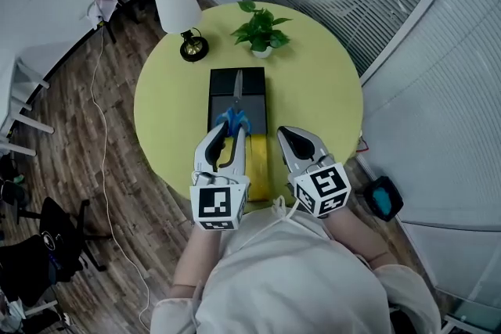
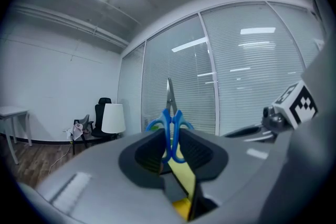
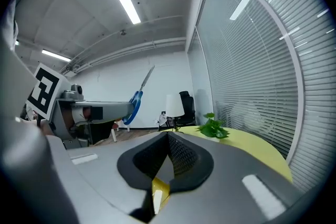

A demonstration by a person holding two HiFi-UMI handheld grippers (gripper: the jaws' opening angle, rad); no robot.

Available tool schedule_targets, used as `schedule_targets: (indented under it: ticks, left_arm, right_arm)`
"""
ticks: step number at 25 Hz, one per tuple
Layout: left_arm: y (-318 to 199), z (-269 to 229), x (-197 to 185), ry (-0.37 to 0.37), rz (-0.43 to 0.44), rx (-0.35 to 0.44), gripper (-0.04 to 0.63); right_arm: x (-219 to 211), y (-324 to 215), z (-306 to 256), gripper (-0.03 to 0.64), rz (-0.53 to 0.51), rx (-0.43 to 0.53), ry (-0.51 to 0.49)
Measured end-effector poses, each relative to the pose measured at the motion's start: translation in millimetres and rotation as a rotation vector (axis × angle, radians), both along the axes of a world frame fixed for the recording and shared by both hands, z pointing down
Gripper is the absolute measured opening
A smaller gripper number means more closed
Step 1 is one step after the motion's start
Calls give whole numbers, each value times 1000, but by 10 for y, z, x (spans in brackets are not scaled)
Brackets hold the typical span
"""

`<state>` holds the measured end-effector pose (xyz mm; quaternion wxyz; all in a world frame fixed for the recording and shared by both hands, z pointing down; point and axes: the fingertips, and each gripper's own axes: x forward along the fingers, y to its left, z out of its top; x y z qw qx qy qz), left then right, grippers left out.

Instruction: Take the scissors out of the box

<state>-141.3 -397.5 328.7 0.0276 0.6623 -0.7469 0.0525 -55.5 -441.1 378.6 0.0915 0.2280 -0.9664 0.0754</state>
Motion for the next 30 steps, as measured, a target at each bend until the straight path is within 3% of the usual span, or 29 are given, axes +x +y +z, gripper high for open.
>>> schedule_targets:
  ticks: [8,30]
  left_arm:
    - [-11,42,9,19,2,-2,89]
    - [-49,162,-27,54,-11,-31,90]
  right_arm:
    - [-66,-10,-72,-2,-27,29,-22]
    - [-83,-69,131,0,-16,-9,37]
